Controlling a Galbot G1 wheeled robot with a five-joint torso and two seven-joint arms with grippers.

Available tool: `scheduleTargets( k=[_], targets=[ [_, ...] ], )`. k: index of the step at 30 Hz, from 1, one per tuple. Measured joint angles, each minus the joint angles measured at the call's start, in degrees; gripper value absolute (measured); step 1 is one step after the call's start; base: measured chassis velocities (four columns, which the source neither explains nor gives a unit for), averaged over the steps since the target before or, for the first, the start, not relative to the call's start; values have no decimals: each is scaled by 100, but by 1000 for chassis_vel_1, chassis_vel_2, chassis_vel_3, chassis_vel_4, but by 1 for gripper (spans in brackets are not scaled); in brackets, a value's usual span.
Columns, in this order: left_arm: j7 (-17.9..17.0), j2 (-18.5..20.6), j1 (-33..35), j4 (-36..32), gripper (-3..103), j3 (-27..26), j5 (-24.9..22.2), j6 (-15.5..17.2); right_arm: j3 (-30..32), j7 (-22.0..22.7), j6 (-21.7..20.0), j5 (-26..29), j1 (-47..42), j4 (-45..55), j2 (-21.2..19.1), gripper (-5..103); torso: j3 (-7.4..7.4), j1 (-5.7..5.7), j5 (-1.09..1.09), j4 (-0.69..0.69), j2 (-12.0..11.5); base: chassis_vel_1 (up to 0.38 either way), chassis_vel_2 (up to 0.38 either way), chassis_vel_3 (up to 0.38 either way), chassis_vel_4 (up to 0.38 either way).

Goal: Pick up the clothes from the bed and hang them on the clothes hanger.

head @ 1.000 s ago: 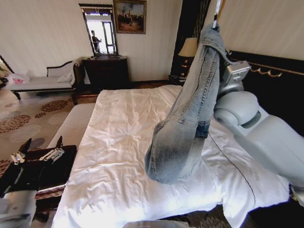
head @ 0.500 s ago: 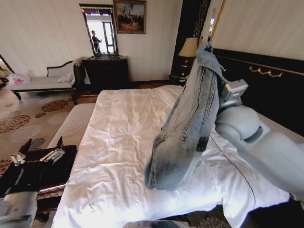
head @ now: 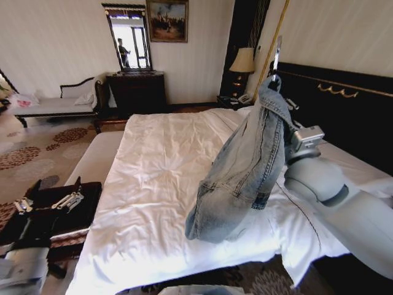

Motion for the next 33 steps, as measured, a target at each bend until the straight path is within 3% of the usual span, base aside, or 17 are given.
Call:
scheduleTargets(
  k=[18, 27, 33],
  targets=[
    [-6, 2, 0, 0, 100, -1, -4, 7, 772, -203, 210, -526, -1613, 198, 404, 20, -2, -7, 3, -1, 2, 282, -267, -276, 266],
    [-9, 4, -1, 0, 100, -1, -4, 9, 1491, -406, 515, -1140, -3119, 421, 946, 20, 0, -3, -1, 1, 1, 47, -57, -49, 55],
    [-8, 5, -3, 0, 100, 0, -5, 10, 1888, -577, 746, -1798, -4145, 567, 1531, 20, 2, 7, -1, -2, -4, -45, 2, 25, -45]
  ],
)
